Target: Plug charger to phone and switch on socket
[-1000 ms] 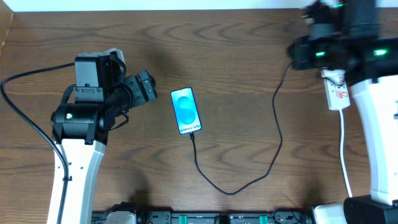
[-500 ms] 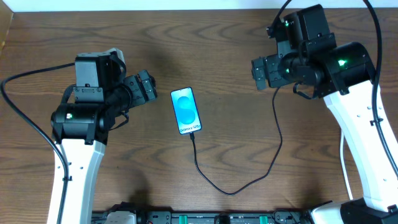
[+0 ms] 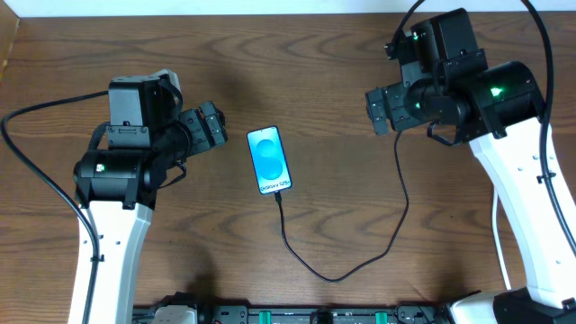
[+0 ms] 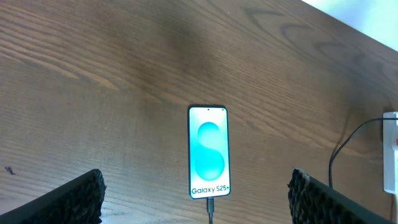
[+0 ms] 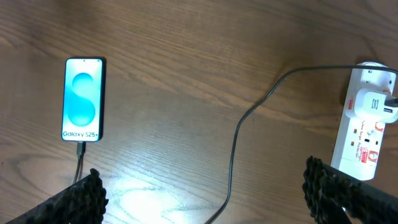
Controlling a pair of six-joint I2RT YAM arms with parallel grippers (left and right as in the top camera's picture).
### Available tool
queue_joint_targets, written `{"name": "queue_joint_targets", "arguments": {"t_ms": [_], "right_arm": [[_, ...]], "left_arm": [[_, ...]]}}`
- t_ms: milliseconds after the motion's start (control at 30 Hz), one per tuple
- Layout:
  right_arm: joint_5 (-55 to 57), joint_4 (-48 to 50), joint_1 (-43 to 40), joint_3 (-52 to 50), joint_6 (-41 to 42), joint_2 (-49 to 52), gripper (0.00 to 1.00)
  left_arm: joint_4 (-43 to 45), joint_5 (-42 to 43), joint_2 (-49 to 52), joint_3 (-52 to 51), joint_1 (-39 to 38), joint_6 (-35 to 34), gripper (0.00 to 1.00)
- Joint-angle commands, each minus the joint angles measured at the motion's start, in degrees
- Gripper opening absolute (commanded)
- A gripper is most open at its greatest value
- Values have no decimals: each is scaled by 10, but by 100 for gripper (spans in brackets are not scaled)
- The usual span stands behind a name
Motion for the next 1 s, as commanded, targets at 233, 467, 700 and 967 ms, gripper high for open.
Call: {"name": "queue_joint_targets", "arguments": {"t_ms": [233, 467, 700, 967], "right_arm": [[17, 209, -48, -163, -41, -123, 99], [-16, 431, -120, -469, -41, -348, 99], [-6, 600, -159, -712, -41, -564, 99], [6, 704, -162, -937, -41, -776, 99]], "left_arm": [[0, -4, 1, -2, 2, -3, 93], [0, -4, 1, -2, 2, -3, 94], [0, -4, 1, -2, 2, -3, 94], [0, -4, 1, -2, 2, -3, 94]]}}
